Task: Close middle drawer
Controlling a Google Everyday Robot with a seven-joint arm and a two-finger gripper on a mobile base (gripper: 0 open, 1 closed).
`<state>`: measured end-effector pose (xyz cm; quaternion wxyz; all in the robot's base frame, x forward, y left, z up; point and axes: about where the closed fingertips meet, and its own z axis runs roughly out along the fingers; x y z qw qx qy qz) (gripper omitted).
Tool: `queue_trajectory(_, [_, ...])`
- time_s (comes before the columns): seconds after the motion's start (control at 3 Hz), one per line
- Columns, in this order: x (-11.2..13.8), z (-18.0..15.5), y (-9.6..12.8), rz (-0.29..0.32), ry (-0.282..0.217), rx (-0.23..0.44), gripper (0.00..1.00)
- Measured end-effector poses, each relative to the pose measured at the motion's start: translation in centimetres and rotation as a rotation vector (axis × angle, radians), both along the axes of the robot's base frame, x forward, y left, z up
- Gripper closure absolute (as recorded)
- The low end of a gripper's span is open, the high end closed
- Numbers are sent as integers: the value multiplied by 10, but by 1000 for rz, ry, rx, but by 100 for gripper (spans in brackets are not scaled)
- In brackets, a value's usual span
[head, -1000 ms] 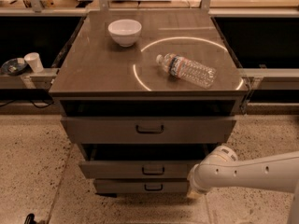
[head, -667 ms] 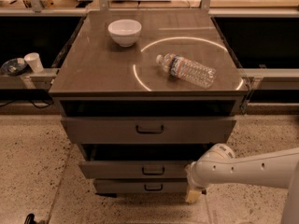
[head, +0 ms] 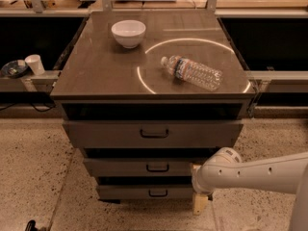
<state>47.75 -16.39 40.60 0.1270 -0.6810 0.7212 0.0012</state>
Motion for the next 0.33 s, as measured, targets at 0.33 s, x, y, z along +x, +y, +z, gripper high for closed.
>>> queue_trajectory(0.33, [0, 0, 0, 0, 0, 0, 0])
